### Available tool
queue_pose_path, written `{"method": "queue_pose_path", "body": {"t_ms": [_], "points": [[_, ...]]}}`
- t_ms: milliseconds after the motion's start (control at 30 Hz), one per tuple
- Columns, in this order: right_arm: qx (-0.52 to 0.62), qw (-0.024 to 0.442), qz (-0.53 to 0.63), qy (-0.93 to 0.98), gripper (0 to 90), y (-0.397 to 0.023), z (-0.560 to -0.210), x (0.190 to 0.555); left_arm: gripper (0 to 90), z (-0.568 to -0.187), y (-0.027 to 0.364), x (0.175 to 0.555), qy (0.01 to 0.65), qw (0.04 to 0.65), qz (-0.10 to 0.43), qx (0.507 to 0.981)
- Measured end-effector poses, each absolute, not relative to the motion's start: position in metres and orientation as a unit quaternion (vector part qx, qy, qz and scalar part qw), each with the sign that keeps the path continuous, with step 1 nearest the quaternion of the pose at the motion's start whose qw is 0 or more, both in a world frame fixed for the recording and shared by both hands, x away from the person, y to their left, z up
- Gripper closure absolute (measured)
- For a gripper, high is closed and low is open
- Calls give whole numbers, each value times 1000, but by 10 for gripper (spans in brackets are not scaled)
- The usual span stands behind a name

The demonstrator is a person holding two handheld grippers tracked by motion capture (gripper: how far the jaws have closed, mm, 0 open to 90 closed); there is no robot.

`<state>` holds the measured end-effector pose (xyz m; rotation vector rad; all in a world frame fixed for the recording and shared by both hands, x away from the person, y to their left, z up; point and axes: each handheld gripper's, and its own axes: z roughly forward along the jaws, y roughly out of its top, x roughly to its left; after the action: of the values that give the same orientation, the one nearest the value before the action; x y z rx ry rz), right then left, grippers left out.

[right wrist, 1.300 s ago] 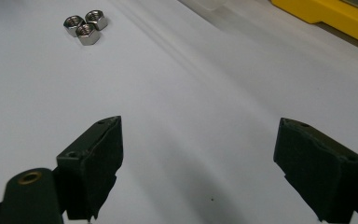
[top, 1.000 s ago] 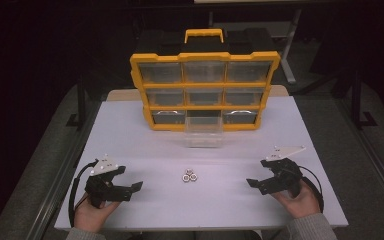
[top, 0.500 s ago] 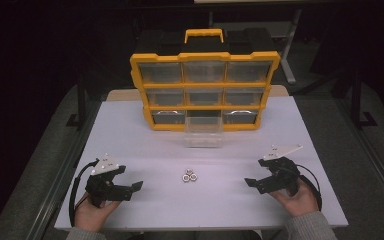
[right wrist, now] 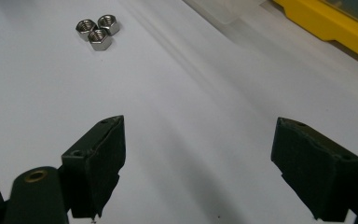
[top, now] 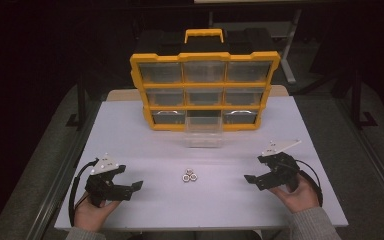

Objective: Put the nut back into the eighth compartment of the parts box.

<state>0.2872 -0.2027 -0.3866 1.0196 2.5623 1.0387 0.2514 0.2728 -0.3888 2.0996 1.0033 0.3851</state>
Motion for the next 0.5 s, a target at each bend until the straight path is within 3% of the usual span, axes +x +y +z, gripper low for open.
{"method": "queue_pose_path", "body": {"t_ms": [500], "points": [[337,90,353,868,175,-199,-385,289,161,-388,272,251,395,383,153,821]]}}
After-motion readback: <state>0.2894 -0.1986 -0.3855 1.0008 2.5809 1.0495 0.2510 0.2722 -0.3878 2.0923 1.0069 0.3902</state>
